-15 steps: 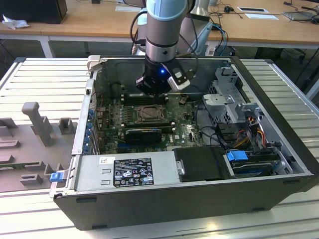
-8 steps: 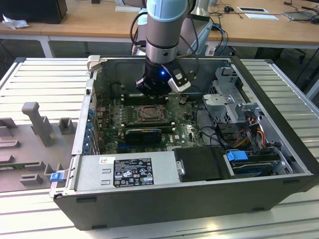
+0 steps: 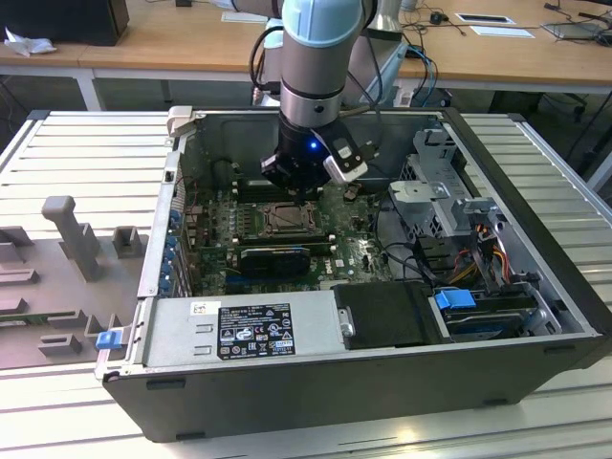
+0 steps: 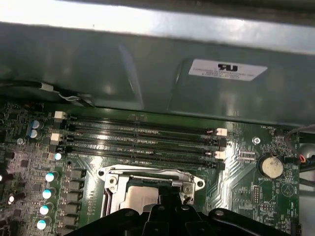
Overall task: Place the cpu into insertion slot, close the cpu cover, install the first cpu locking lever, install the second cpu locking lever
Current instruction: 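Install the second cpu locking lever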
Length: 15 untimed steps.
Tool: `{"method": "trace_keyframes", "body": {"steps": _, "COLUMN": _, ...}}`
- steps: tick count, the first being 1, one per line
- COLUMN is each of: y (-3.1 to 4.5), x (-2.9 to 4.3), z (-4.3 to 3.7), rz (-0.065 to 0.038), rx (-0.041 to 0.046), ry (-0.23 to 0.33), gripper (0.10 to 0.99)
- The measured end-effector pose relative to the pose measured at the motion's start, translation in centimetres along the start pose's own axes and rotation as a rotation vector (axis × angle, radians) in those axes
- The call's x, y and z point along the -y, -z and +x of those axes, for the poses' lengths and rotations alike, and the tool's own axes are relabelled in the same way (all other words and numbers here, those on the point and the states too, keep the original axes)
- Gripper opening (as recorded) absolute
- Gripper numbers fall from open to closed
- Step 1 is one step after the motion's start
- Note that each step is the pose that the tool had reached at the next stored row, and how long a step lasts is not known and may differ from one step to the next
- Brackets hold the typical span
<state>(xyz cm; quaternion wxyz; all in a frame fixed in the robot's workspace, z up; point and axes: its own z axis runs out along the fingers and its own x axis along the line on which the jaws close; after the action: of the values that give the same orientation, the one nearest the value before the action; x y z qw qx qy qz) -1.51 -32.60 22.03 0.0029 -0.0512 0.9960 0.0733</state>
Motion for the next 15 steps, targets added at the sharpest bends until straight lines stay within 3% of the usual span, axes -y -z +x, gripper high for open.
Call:
{"method": "trace_keyframes", "body": {"steps": 4, "y": 0.95, "x": 0.09, "z": 0.03, "rz": 0.0, "rx": 0.0001, "ry": 0.0, "gripper": 0.106}}
{"method": "trace_keyframes", "body": {"steps": 10, "y": 3.27, "x": -0.19, "z": 0.0, "rz": 0.0, "rx": 0.0, "ry": 0.0, "gripper": 0.106}}
{"method": "trace_keyframes", "body": {"steps": 15, "y": 3.39, "x": 0.44, "z": 0.07, "rz": 0.0, "rx": 0.0001, "ry": 0.0, "gripper": 0.106}}
